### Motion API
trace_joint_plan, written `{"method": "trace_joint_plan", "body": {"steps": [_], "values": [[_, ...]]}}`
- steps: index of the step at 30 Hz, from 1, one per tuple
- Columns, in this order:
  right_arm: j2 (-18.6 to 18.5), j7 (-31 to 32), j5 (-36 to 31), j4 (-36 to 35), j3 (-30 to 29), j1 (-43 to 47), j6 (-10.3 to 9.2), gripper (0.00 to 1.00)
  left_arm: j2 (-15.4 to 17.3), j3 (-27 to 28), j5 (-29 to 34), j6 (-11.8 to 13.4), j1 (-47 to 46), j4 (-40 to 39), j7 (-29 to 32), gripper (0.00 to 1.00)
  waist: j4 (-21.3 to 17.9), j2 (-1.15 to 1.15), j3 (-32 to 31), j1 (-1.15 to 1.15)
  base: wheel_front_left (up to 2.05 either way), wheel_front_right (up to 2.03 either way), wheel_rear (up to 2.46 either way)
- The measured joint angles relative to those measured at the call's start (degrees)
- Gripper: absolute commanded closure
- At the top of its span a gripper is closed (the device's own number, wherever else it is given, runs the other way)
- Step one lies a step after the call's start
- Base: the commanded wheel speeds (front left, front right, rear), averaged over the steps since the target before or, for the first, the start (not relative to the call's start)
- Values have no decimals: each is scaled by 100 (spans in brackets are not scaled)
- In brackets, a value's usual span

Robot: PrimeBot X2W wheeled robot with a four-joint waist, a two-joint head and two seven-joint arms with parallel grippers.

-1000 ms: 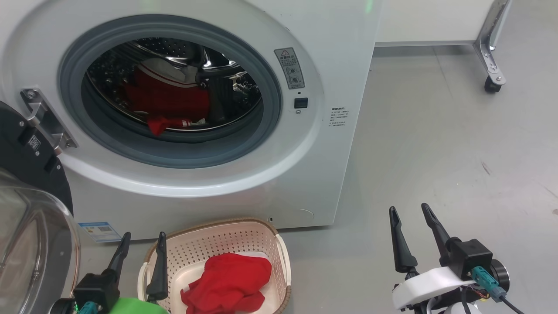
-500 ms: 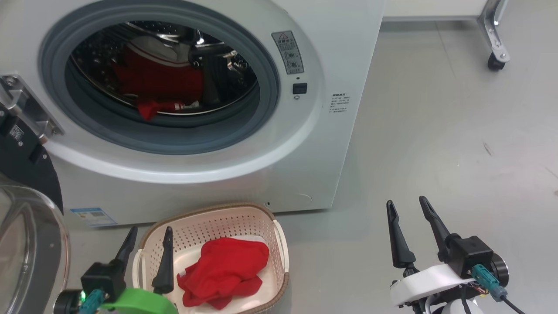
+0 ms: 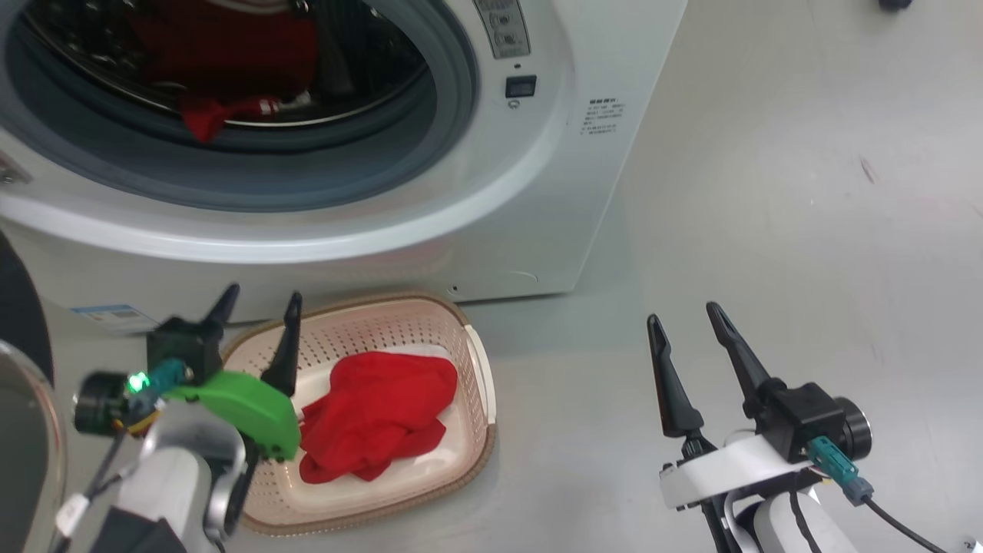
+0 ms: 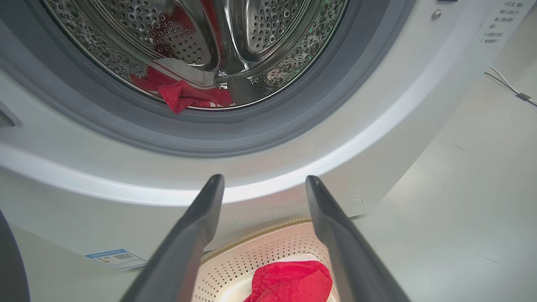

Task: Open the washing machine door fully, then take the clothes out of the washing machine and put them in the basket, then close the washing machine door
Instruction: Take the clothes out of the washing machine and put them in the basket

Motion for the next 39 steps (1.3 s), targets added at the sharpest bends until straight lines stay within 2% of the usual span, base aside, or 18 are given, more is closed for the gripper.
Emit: {"method": "trace_joint_plan", "body": {"steps": [13, 20, 28, 39], "values": [[-7, 0, 322, -350, 467, -631, -154, 0, 677, 198, 219, -129, -1842, 350, 1071, 0, -467, 0, 999, 0, 0, 0, 0], [-11, -1, 639, -582, 711, -1084, -203, 0, 1163, 366, 356, -192, -2821, 425, 1696, 0, -800, 0, 1545, 0, 0, 0, 0], [-10, -1, 943, -646, 943, -1527, -247, 0, 1662, 465, 543, -280, -3545, 797, 2127, 0, -1201, 0, 2016, 1, 0, 0, 0], [-9, -1, 1262, -664, 1069, -1652, -260, 0, 2254, 352, 1085, -401, -4216, 1280, 2498, 0, -1824, 0, 2427, 1, 0, 0, 0]]}}
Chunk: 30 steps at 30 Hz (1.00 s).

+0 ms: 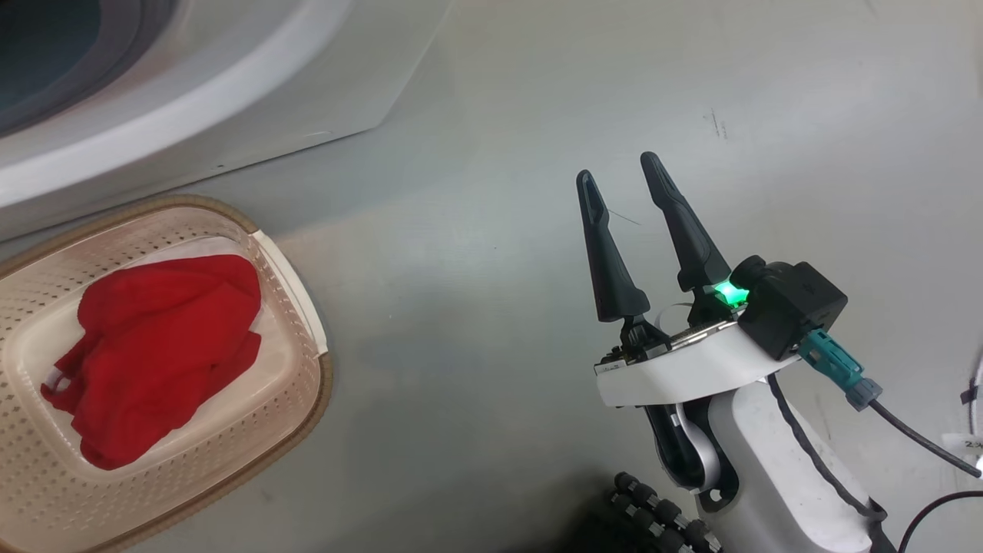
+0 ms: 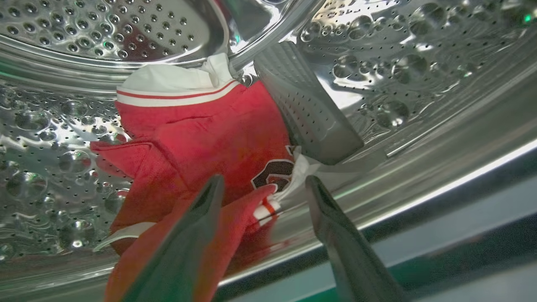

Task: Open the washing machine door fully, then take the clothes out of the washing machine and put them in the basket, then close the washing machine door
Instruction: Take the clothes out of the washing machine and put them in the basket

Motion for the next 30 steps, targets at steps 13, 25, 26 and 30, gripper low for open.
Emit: {"method": "trace_joint_plan", "body": {"steps": [13, 25, 26, 30], "values": [[5, 0, 66, 1, 1, -78, -43, 0, 391, -91, 434, 82, -472, 604, 614, 10, -152, 0, 129, 0, 0, 0, 0], [5, 0, 60, 54, -93, -125, -43, 0, 43, -4, 180, 107, -618, 788, 769, 100, -58, 0, 123, 0, 0, 0, 0], [5, 0, 59, 57, -103, -126, -43, 0, -1, 10, 119, 119, -619, 788, 725, 100, -50, 0, 121, 0, 0, 0, 0], [5, 0, 44, 99, -175, -130, -43, 0, -250, 82, -48, 148, -620, 789, 459, 100, -6, 0, 83, 0, 0, 0, 0]]}}
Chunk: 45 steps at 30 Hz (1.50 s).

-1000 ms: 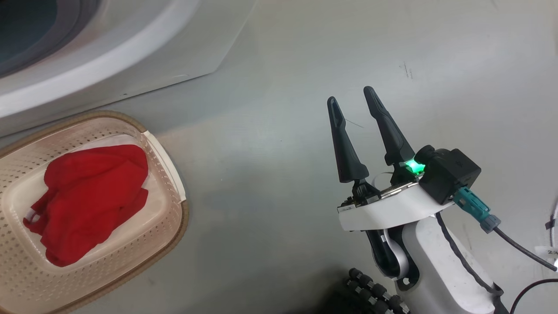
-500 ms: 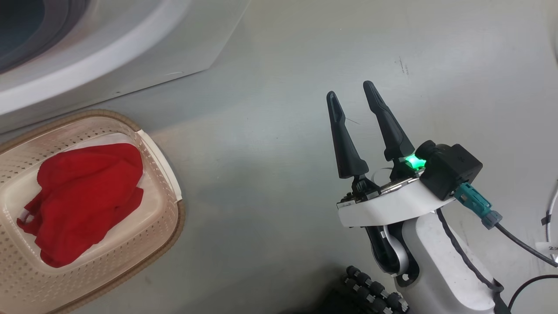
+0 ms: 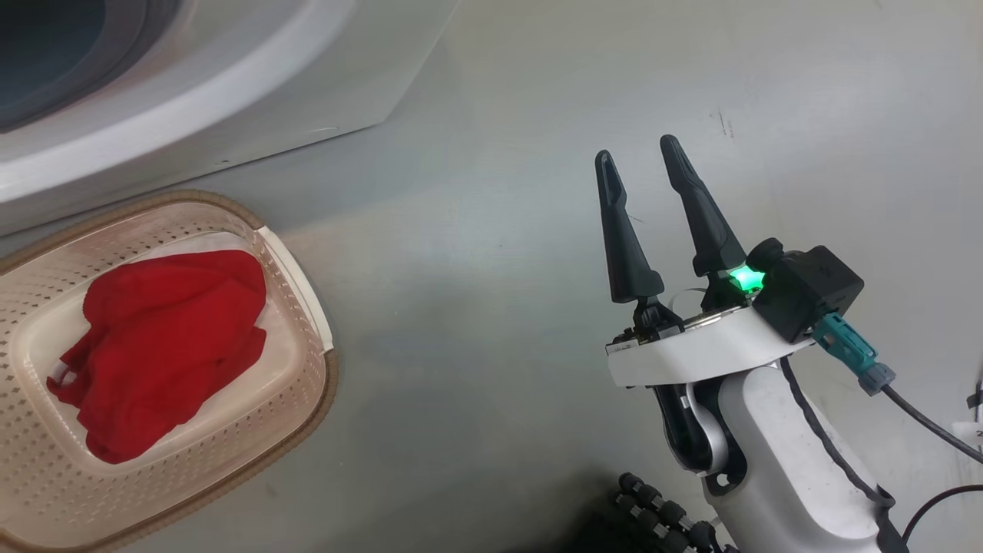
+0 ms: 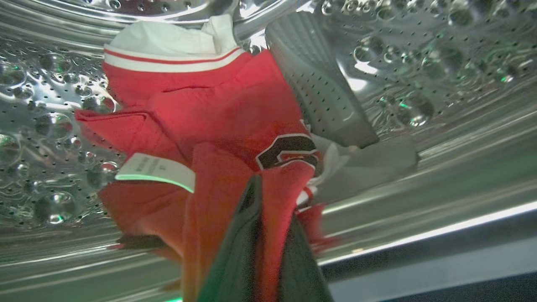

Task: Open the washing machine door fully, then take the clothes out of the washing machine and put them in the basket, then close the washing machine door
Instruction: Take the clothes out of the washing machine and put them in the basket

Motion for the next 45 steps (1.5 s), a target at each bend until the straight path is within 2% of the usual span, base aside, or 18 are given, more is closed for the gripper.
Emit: {"method": "trace_joint_plan", "body": {"steps": [12, 23, 36, 45], "values": [[-1, 0, -120, 87, -96, -45, 0, 0, -413, 356, -423, 140, 66, -71, -940, 100, 159, 0, -149, 0, 0, 0, 0], [-3, 0, -391, 232, -170, -43, 0, 0, -905, 624, -779, 209, 739, -377, -2174, 100, 369, 0, -381, 0, 0, 0, 0], [-8, 0, -764, 500, -320, 31, 0, 0, -1537, 625, -996, 208, 1759, -936, -3479, 100, 774, 0, -808, 0, 0, 0, 0], [-10, 0, -893, 689, -380, 199, 0, 0, -1779, 447, -989, 203, 2506, -1189, -4054, 100, 1036, 0, -1205, 0, 0, 0, 0]]}}
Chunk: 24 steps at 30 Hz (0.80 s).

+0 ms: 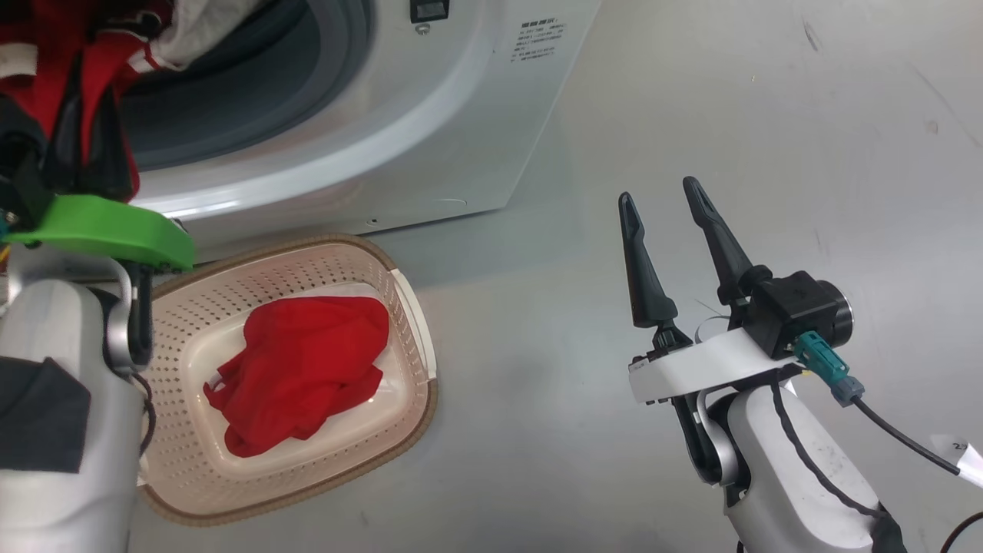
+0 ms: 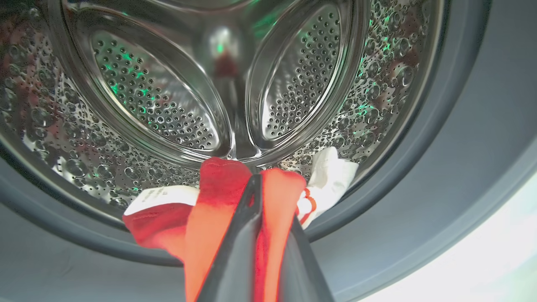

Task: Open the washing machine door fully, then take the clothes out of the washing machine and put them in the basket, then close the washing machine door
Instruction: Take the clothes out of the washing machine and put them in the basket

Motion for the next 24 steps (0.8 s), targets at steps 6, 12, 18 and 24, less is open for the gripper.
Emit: {"method": "trace_joint_plan", "body": {"steps": [6, 12, 18, 24], "values": [[-2, 0, -121, 154, -98, 204, 0, 0, -192, -108, 2, 0, 489, -227, -175, 100, 167, 0, -376, 0, 0, 0, 0], [-2, 1, -165, 279, -144, 437, 0, 0, -326, -131, 1, 10, 886, -492, -225, 100, 316, 0, -779, 0, 0, 0, 0], [-1, 0, -216, 385, -266, 698, 0, 0, -415, -80, -9, 107, 1330, -750, -274, 100, 425, 0, -1203, -1, 0, 0, 0], [-1, 1, -216, 436, -345, 947, 1, 0, -478, -127, 15, 125, 1604, -1280, -320, 100, 520, 0, -1668, -1, 0, 0, 0]]}}
